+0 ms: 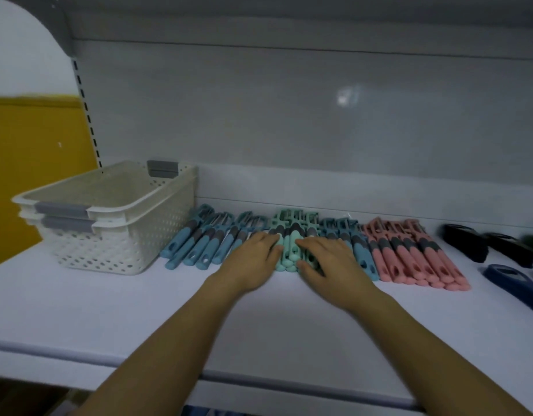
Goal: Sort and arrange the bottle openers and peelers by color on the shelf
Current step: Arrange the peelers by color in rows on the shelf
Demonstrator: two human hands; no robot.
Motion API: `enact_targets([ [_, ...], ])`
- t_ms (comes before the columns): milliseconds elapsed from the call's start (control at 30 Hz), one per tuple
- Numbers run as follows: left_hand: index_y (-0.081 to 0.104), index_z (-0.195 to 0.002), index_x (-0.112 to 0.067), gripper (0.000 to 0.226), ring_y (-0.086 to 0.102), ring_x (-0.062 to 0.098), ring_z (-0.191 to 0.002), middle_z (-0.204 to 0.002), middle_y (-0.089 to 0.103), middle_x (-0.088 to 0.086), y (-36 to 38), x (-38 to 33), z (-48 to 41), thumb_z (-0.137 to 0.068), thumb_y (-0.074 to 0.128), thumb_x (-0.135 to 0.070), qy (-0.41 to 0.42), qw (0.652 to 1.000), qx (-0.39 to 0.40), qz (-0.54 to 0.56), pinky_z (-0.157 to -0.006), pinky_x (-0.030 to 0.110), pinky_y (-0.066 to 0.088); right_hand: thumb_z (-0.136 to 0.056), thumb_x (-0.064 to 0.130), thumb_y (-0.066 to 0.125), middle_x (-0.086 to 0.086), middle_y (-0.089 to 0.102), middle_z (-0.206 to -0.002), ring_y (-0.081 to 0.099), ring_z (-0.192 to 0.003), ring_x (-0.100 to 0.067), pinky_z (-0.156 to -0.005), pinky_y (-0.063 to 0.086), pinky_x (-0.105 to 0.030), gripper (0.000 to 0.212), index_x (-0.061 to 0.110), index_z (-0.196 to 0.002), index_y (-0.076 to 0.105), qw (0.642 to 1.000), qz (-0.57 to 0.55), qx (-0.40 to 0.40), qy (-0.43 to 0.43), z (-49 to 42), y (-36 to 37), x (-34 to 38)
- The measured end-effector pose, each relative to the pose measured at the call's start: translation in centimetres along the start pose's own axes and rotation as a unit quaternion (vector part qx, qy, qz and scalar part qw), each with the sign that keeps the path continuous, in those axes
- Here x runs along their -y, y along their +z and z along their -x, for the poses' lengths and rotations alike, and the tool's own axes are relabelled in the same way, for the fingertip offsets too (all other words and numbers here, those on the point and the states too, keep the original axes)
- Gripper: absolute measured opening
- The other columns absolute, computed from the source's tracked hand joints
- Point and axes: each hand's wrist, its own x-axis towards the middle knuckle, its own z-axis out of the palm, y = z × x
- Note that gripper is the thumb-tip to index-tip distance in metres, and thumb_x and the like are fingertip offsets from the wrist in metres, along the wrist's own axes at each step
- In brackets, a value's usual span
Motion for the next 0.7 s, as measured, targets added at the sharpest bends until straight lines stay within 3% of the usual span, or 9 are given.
enact_targets([
  [133,0.054,-0.116,-0.002,0.030,0.051,0.031,-0.108,-0.121,0.053,0.016,-1.8,1.7,-0.2,-0.099,0.035,-0.018,-0.057,0.995,-0.068,-0.042,-0.091,0.035,0.041,-0.084,0.047,0.026,0.005,0.041,-0.140,0.033,-0.130,-0.015,-0.115,0.015,-0.035,0.063,0.023,-0.140,0.038,1.000,-0.002,-0.003,0.004,0.0,-0.1,0.0],
  [333,0.051,-0.131,-0.017,0.040,0.047,0.025,-0.123,-0.138,0.049,0.006,-4.3,6.1,0.5,-0.099,0.034,-0.033,-0.082,0.981,0.063,-0.166,-0.101,0.037,0.038,-0.096,0.041,0.034,0.007,0.038,-0.143,0.030,-0.132,-0.012,-0.116,0.012,-0.034,0.047,0.025,-0.140,0.036,1.000,0.008,0.006,-0.004,-0.1,-0.1,0.3],
  [467,0.052,-0.132,-0.020,0.039,0.046,0.023,-0.124,-0.140,0.048,0.003,-4.0,7.2,1.3,-0.098,0.035,-0.028,-0.068,0.980,0.004,-0.188,-0.102,0.033,0.038,-0.089,0.046,0.027,0.009,0.037,-0.143,0.027,-0.134,-0.010,-0.116,0.003,-0.031,0.055,0.026,-0.139,0.038,1.000,0.004,-0.013,-0.018,0.1,-0.5,1.0],
  [533,0.053,-0.132,-0.019,0.038,0.045,0.024,-0.124,-0.139,0.048,0.003,-3.8,7.5,1.3,-0.097,0.037,-0.024,-0.067,0.975,-0.021,-0.210,-0.101,0.034,0.038,-0.091,0.043,0.032,0.008,0.043,-0.139,0.033,-0.132,-0.011,-0.115,0.000,-0.031,0.049,0.025,-0.134,0.046,0.998,0.012,-0.037,-0.040,0.0,-0.7,1.7],
  [600,0.051,-0.133,-0.019,0.038,0.043,0.025,-0.124,-0.138,0.046,0.003,-3.8,7.7,1.3,-0.097,0.037,-0.020,-0.075,0.972,-0.034,-0.220,-0.100,0.035,0.038,-0.089,0.040,0.035,0.003,0.058,-0.124,0.049,-0.120,-0.018,-0.112,0.006,-0.039,0.045,0.021,-0.121,0.060,0.992,0.034,-0.061,-0.101,-0.8,-0.6,2.6],
  [700,0.048,-0.135,-0.020,0.039,0.040,0.024,-0.124,-0.138,0.044,0.001,-3.7,8.0,1.6,-0.097,0.038,-0.017,-0.069,0.968,-0.046,-0.236,-0.097,0.032,0.037,-0.085,0.032,0.033,0.003,0.065,-0.112,0.058,-0.106,-0.019,-0.108,0.014,-0.042,0.043,0.021,-0.109,0.067,0.985,0.076,-0.012,-0.155,-2.1,0.3,4.6],
])
